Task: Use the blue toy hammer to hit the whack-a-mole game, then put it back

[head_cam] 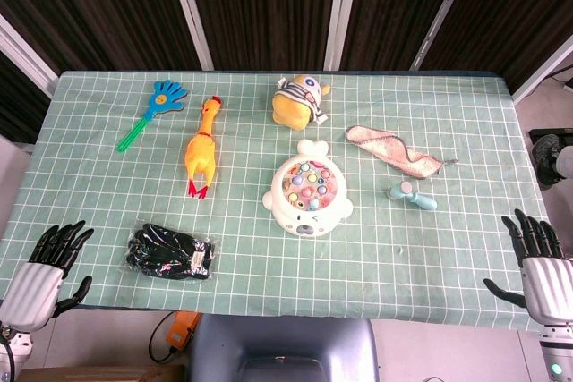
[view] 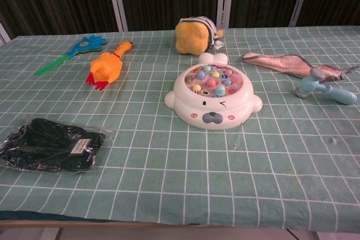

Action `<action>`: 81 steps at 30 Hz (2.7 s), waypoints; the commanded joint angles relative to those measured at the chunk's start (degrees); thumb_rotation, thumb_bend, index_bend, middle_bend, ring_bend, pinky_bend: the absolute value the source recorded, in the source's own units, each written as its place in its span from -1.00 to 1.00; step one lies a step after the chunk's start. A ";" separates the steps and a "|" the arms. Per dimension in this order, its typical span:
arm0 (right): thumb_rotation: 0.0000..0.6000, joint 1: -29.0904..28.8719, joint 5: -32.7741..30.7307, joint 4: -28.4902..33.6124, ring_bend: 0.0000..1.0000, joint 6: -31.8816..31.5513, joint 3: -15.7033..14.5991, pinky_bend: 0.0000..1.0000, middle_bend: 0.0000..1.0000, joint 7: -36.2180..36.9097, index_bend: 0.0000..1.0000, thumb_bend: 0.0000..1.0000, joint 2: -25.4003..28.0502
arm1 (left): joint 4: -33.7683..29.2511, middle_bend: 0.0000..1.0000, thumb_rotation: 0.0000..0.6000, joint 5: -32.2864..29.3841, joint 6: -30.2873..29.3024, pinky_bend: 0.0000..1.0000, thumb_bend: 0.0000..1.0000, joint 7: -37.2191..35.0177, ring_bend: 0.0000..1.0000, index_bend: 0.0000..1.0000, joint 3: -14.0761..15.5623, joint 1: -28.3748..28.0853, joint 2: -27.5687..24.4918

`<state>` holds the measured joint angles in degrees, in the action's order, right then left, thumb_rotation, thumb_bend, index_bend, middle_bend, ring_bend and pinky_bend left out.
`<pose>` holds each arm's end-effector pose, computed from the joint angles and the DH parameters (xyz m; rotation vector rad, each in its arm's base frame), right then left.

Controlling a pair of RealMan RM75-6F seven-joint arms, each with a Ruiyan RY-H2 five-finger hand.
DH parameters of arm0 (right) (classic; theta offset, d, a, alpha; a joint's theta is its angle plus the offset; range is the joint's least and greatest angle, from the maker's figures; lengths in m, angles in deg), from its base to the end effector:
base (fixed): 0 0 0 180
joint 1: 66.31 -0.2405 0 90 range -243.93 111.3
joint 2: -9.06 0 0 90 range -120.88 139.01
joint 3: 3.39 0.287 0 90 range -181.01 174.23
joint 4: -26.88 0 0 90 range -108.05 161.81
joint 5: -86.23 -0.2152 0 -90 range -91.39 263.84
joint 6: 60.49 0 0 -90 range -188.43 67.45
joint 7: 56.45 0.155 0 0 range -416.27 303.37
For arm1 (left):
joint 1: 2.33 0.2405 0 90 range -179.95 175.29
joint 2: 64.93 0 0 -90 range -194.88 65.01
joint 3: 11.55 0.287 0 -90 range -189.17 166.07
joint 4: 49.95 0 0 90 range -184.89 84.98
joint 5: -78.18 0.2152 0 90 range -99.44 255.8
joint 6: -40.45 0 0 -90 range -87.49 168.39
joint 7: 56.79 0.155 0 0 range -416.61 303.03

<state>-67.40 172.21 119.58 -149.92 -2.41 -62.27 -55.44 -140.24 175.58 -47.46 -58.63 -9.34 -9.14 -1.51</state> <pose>-0.3488 -0.1650 0.1709 1.3533 -0.8442 0.8131 -0.3196 0.1842 0.1569 -1.6017 -0.8213 -0.9938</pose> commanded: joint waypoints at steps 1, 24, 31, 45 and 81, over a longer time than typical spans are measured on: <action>1.00 -0.23 -0.08 -0.19 -1.00 0.37 0.35 -1.00 -1.00 0.34 -1.00 -0.51 -0.24 | 0.05 -1.00 1.00 -0.10 0.01 -1.00 -0.20 0.02 -1.00 -1.00 0.00 0.03 0.01; 1.00 -21.09 -21.64 -21.42 -1.00 29.35 15.39 -1.00 -1.00 5.04 -0.44 -0.44 -14.22 | 0.29 -1.00 1.00 0.25 0.39 -1.00 -0.20 -1.65 -1.00 -1.00 0.58 -0.11 -0.41; 1.00 -25.87 -24.17 -29.71 -1.00 33.41 16.54 -1.00 -0.93 3.31 0.01 -0.23 -19.47 | 0.34 -1.00 1.00 0.35 0.11 -1.00 -0.20 -2.87 -1.00 -1.00 0.65 -0.07 -0.62; 1.00 -29.13 -24.07 -38.35 -1.00 39.50 14.87 -1.00 -0.80 7.46 0.19 0.09 -26.28 | 0.49 -1.00 1.00 0.60 -0.34 -1.00 -0.20 -3.63 -1.00 -1.00 0.72 0.03 -0.83; 1.00 -31.34 -25.57 -40.72 -1.00 41.71 14.59 -1.00 -0.78 5.76 0.23 0.09 -30.42 | 0.63 -1.00 1.00 0.71 -0.68 -1.00 -0.20 -4.25 -1.00 -1.00 0.74 0.12 -0.99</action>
<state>-98.74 146.64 78.84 -108.21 12.19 -56.51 -85.87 -139.61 176.29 -48.14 -62.89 -8.60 -9.02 -2.50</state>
